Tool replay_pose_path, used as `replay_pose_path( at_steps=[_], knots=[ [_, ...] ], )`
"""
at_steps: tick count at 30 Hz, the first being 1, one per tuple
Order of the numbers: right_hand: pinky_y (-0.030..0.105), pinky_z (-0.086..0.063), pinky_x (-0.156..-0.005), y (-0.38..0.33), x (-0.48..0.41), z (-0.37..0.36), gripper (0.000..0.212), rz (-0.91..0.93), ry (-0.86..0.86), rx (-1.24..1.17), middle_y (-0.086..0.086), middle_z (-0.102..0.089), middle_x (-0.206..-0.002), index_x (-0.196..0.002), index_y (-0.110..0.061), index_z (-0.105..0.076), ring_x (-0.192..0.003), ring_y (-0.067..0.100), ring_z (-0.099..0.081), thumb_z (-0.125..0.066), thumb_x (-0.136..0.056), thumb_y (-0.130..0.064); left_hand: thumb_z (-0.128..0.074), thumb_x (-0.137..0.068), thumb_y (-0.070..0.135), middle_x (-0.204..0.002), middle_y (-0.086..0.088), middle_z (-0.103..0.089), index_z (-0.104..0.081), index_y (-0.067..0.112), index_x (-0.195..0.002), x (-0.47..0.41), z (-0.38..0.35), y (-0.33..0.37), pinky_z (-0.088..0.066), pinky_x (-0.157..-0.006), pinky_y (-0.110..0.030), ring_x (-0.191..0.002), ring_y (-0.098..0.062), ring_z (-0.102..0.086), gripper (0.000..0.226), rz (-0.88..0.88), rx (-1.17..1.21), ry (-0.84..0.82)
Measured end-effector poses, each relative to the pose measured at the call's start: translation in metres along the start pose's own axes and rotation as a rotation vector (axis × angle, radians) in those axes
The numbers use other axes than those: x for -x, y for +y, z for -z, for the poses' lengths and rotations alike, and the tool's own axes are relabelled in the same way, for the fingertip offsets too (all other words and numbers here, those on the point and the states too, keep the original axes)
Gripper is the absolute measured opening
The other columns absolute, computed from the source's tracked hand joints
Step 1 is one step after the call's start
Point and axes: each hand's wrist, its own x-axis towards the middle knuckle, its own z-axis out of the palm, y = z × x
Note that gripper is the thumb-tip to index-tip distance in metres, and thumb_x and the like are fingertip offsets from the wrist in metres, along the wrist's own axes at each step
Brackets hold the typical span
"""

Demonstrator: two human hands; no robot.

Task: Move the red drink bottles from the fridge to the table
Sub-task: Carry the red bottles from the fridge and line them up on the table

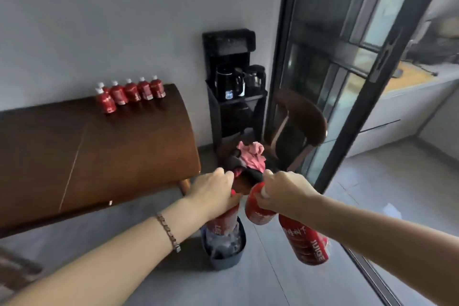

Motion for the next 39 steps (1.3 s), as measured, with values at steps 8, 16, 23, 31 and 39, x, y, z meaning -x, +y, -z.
replay_pose_path(
  at_steps=[8, 16, 23, 31, 39],
  knots=[
    [0.029, -0.04, -0.068, -0.089, -0.165, 0.014, 0.04, 0.369, -0.115, 0.009, 0.005, -0.057, -0.088, -0.114, -0.01, -0.049, -0.093, 0.026, -0.062, -0.042, -0.095, -0.044, -0.045, -0.094, 0.048, -0.106, -0.005, -0.054, -0.05, 0.014, -0.105, -0.024, 0.004, -0.149, -0.047, -0.074, -0.032, -0.095, -0.024, -0.06, 0.036, 0.366, 0.099, 0.056],
    [0.023, -0.047, -0.06, -0.226, -0.304, 0.007, 0.041, 0.417, -0.07, 0.024, -0.001, -0.054, -0.079, -0.11, -0.012, -0.048, -0.075, 0.018, -0.06, -0.045, -0.093, -0.049, -0.049, -0.092, 0.046, -0.105, -0.006, -0.056, -0.053, 0.01, -0.107, -0.054, -0.004, -0.325, -0.05, -0.075, -0.029, -0.093, -0.023, -0.062, 0.039, 0.413, 0.093, 0.053],
    [0.028, -0.048, -0.066, -0.317, -0.403, 0.02, 0.042, 0.411, -0.098, 0.01, -0.005, -0.042, -0.067, -0.112, -0.01, -0.047, -0.075, 0.02, -0.058, -0.044, -0.093, -0.047, -0.051, -0.092, 0.044, -0.103, -0.007, -0.055, -0.053, 0.008, -0.105, -0.102, 0.005, -0.459, -0.049, -0.071, -0.03, -0.09, -0.024, -0.063, 0.038, 0.337, 0.088, 0.049],
    [0.029, -0.052, -0.068, -0.348, -0.533, 0.007, 0.036, 0.375, -0.164, -0.044, -0.005, -0.045, -0.069, -0.107, -0.013, -0.044, -0.075, 0.018, -0.061, -0.043, -0.093, -0.047, -0.057, -0.086, 0.05, -0.11, -0.009, -0.054, -0.051, 0.008, -0.116, -0.192, -0.015, -0.556, -0.046, -0.072, -0.026, -0.095, -0.024, -0.061, 0.052, 0.361, 0.141, -0.052],
    [0.031, -0.057, -0.071, -0.343, -0.663, -0.02, 0.035, 0.206, -0.271, -0.192, 0.0, -0.058, -0.086, -0.112, -0.015, -0.043, -0.082, 0.019, -0.064, -0.047, -0.093, -0.044, -0.063, -0.082, 0.05, -0.108, -0.01, -0.052, -0.049, 0.008, -0.111, -0.301, -0.023, -0.624, -0.044, -0.071, -0.025, -0.092, -0.023, -0.059, 0.053, 0.423, 0.182, -0.115]
  ],
)
